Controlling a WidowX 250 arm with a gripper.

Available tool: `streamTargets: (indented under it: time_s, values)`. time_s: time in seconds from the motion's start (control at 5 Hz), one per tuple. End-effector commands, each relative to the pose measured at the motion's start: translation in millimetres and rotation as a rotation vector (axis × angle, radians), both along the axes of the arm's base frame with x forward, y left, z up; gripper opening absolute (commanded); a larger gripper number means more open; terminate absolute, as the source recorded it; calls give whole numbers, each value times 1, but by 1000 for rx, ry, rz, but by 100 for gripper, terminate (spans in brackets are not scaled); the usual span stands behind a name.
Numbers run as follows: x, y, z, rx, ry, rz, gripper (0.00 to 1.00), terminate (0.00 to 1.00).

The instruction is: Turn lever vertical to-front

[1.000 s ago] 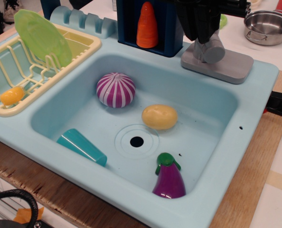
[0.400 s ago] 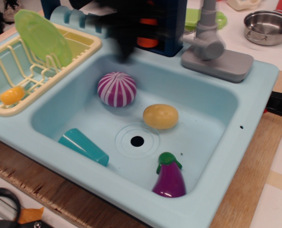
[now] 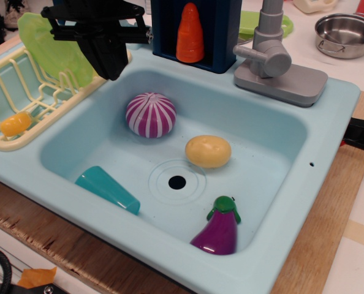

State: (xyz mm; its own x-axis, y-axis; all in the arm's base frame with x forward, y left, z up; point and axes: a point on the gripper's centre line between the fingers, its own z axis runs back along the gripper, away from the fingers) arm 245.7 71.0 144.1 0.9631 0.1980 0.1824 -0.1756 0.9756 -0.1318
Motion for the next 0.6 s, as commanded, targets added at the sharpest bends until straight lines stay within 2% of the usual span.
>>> streamTargets:
  time_s: [0.0,0.2,0.4]
  values:
    - [-2,-10,11,9,5,15,0,0]
    - [-2,-10,11,9,5,15,100,0]
    - [-2,-10,11,9,5,15,100,100]
